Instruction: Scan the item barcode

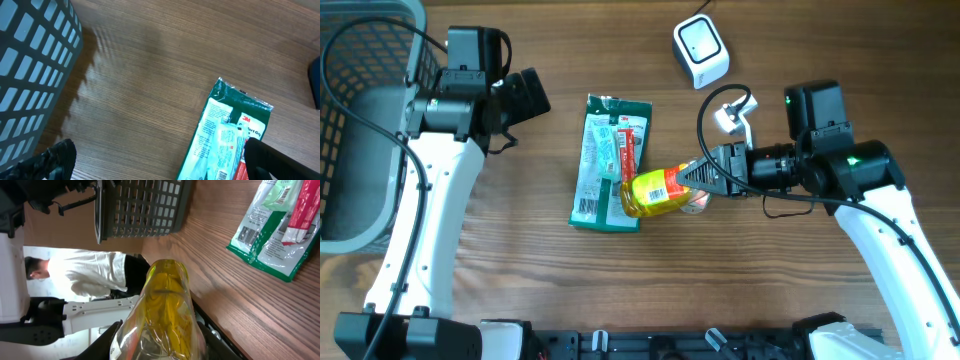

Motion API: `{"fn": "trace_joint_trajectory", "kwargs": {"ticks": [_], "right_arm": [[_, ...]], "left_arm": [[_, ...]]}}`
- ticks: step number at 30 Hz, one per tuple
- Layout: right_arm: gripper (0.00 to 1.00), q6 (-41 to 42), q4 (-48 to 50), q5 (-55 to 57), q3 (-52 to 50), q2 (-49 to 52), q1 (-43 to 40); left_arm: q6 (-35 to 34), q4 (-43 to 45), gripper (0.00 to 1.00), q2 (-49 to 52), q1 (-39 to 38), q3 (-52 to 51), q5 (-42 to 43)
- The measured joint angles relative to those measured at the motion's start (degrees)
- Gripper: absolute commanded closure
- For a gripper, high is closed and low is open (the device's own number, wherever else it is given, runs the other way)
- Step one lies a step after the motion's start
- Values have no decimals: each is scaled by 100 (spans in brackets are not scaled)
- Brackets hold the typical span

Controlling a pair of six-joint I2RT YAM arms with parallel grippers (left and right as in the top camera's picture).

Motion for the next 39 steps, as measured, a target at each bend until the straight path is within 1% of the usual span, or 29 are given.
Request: {"fn": "trace_joint_trajectory", "kwargs": {"ticks": [31,39], "right_arm": [[96,17,0,52,0,0,0],[96,11,0,326,0,0,0]], "left_arm": [[0,0,0,0,0,0,0],[0,0,0,0,0,0,0]]}}
